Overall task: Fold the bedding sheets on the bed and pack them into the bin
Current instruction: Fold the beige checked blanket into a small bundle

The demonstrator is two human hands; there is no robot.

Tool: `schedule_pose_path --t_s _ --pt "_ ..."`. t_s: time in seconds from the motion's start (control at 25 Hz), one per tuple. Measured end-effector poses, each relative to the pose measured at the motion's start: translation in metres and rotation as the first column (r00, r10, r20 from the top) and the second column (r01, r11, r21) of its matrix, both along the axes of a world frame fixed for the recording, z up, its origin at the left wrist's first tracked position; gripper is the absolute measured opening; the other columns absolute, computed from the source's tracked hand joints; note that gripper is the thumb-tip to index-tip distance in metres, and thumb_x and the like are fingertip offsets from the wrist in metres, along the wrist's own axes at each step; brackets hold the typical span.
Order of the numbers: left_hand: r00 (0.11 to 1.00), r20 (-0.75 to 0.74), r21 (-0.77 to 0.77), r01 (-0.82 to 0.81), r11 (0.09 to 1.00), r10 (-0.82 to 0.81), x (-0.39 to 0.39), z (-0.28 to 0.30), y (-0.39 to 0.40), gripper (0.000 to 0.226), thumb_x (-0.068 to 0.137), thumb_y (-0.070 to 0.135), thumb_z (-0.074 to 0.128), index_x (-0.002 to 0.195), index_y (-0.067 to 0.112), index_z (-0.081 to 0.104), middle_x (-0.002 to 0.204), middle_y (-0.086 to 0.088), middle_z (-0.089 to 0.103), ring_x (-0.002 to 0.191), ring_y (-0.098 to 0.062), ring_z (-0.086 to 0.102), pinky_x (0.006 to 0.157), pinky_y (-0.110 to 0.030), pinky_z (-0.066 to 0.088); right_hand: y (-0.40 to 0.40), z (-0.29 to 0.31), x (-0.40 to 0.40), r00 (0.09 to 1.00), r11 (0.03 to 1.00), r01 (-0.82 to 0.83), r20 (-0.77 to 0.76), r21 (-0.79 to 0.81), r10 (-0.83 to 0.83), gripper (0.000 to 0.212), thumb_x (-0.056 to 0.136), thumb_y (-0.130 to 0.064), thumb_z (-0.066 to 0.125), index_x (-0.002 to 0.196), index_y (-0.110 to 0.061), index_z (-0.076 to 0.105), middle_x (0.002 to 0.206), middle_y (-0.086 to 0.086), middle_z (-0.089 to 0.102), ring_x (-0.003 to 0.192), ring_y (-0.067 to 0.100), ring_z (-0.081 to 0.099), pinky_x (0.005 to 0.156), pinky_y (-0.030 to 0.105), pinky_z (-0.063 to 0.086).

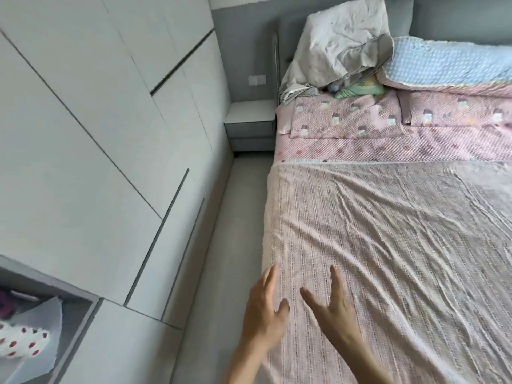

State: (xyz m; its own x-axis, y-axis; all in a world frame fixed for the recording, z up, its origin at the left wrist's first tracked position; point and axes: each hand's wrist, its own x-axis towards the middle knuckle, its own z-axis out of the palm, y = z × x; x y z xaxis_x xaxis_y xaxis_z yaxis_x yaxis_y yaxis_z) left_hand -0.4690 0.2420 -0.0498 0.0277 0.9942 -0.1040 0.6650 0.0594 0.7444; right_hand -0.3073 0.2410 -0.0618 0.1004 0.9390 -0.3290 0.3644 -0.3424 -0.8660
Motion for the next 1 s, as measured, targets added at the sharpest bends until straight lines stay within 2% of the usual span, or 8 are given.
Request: schedule_pose_path --t_s 0.28,0.48,0.72,0.8,0.88,0.92,0.96,1.0 --pt "0.92 0.009 -0.04 0.391 0.92 -0.391 -0.065 -0.019 0.092 0.081 0.092 0.016 0.056 0.155 0.033 0.009 0.152 0.022 0.014 0.145 -0.003 0.02 0.115 -0.017 0.018 0.011 -0.009 -0.075 0.931 0.93 0.365 0.006 -0.042 -0.365 0.094 0.086 -0.057 0.061 0.157 -0.03 0.006 0.163 -0.005 0.014 0.147 0.021 0.025 0.116 0.044 0.025" --pt "0.769 -0.016 -0.152 0.629 0.762 -0.639 -0.031 -0.019 0.094 0.082 0.092 0.016 0.055 0.154 0.034 0.005 0.161 0.009 0.015 0.147 -0.01 0.019 0.119 -0.024 0.018 -0.023 -0.02 -0.067 0.742 0.74 0.666 -0.022 -0.096 -0.67 0.093 0.079 -0.064 0.062 0.155 -0.035 0.015 0.162 -0.002 0.023 0.143 0.022 0.033 0.114 0.05 0.033" --pt "0.607 -0.01 -0.274 0.763 0.586 -0.795 0.012 -0.039 0.088 0.084 0.093 0.019 0.057 0.154 0.036 0.002 0.162 0.011 0.013 0.148 -0.012 0.017 0.118 -0.028 0.02 -0.04 -0.043 -0.054 0.606 0.603 0.779 -0.038 -0.169 -0.794 0.087 0.086 -0.06 0.061 0.155 -0.032 0.017 0.162 -0.007 0.02 0.147 0.017 0.026 0.117 0.046 0.029" --pt "0.501 -0.021 -0.291 0.825 0.485 -0.865 0.027 -0.047 0.096 0.084 0.094 0.018 0.057 0.154 0.036 0.002 0.161 0.012 0.013 0.143 -0.007 0.024 0.111 -0.016 0.026 -0.036 -0.056 -0.056 0.524 0.522 0.832 -0.042 -0.188 -0.851 0.082 0.089 -0.056 0.061 0.154 -0.032 0.019 0.162 -0.007 0.022 0.146 0.015 0.026 0.117 0.042 0.029" --pt "0.418 -0.01 -0.316 0.86 0.4 -0.908 0.044 -0.064 0.109 0.081 0.094 0.018 0.058 0.154 0.035 0.006 0.155 0.017 0.013 0.119 0.006 0.039 0.082 0.005 0.037 -0.025 -0.066 -0.052 0.454 0.442 0.869 0.001 -0.221 -0.891 0.077 0.091 -0.052 0.061 0.153 -0.032 0.022 0.16 -0.007 0.025 0.145 0.015 0.027 0.115 0.04 0.029" --pt "0.362 -0.009 -0.333 0.878 0.344 -0.932 0.05 -0.074 0.117 0.079 0.094 0.017 0.058 0.155 0.034 0.01 0.151 0.018 0.016 0.103 0.013 0.041 0.067 0.007 0.038 -0.019 -0.07 -0.052 0.416 0.4 0.884 0.019 -0.242 -0.909 0.073 0.092 -0.049 0.061 0.152 -0.032 0.024 0.159 -0.007 0.027 0.145 0.015 0.028 0.115 0.039 0.029" --pt "0.294 0.001 -0.346 0.897 0.276 -0.956 0.056 -0.085 0.126 0.075 0.094 0.017 0.057 0.155 0.032 0.015 0.148 0.018 0.017 0.094 0.014 0.045 0.066 0.007 0.038 -0.012 -0.079 -0.055 0.351 0.332 0.906 0.026 -0.263 -0.936 0.07 0.092 -0.046 0.061 0.151 -0.033 0.026 0.158 -0.008 0.029 0.144 0.015 0.03 0.114 0.038 0.03" --pt "0.223 0.005 -0.368 0.907 0.205 -0.975 0.061 -0.101 0.136 0.072 0.094 0.017 0.057 0.154 0.031 0.02 0.15 0.017 0.019 0.098 0.011 0.05 0.077 0.005 0.039 -0.005 -0.088 -0.06 0.272 0.253 0.924 0.03 -0.287 -0.962 0.066 0.092 -0.044 0.061 0.149 -0.035 0.029 0.157 -0.008 0.032 0.142 0.015 0.033 0.112 0.038 0.032"
